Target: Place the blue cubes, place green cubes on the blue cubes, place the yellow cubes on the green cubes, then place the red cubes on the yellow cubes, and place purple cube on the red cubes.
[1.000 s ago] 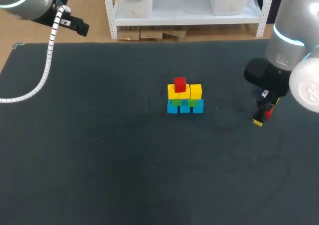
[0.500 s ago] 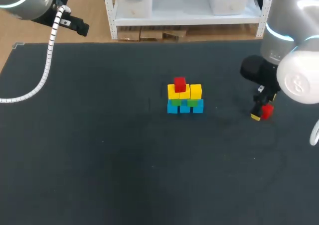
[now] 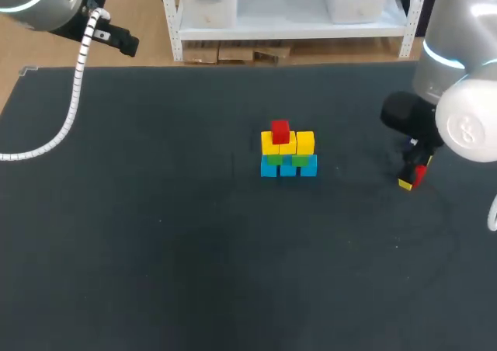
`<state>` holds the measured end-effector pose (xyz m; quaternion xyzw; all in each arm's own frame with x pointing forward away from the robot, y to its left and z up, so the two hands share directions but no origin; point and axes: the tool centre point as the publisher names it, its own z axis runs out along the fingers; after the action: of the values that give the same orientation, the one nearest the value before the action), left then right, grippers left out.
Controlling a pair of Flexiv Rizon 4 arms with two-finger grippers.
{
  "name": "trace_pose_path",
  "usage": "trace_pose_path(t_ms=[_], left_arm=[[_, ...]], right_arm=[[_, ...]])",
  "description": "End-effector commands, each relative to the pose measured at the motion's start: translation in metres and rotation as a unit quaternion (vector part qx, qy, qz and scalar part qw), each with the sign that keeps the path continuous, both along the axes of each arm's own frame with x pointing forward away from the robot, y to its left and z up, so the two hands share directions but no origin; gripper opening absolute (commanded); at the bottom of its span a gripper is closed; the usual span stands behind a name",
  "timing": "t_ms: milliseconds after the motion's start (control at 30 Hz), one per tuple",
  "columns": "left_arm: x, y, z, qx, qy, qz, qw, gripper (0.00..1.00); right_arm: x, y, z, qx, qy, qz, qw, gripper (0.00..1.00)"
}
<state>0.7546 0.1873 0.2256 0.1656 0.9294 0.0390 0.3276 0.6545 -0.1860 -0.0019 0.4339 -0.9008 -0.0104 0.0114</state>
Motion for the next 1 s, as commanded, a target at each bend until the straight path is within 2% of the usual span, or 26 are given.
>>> trace_pose_path(t_ms=[33,100,167,433,533,700,867,1000], left_arm=[[-0.001,0.001,0.000,0.000,0.000,-0.001,1.000,1.00],[-0.001,0.001,0.000,0.000,0.000,-0.001,1.000,1.00],[-0.001,0.001,0.000,0.000,0.000,-0.001,1.000,1.00],[-0.001,0.001,0.000,0.000,0.000,-0.001,1.000,1.00],[-0.001,0.001,0.000,0.000,0.000,-0.001,1.000,1.00],[-0.001,0.001,0.000,0.000,0.000,-0.001,1.000,1.00],[-0.001,0.001,0.000,0.000,0.000,-0.001,1.000,1.00],[-0.001,0.001,0.000,0.000,0.000,-0.001,1.000,1.00]], right_arm=[[0.001,0.002,0.001,-0.007,0.002,0.002,1.000,0.55],[0.001,0.001,0.001,-0.008,0.003,0.003,1.000,0.45],[0.001,0.001,0.001,-0.010,0.004,0.006,1.000,0.27],[0.002,0.001,-0.001,-0.013,0.008,0.008,1.000,0.02],[0.001,0.003,0.007,-0.008,-0.001,0.014,1.000,0.00],[0.011,0.017,0.030,0.001,-0.012,0.077,0.997,0.00],[0.020,0.039,0.056,-0.006,-0.002,0.164,0.986,0.00],[0.024,0.055,0.077,-0.011,-0.001,0.204,0.979,0.00]])
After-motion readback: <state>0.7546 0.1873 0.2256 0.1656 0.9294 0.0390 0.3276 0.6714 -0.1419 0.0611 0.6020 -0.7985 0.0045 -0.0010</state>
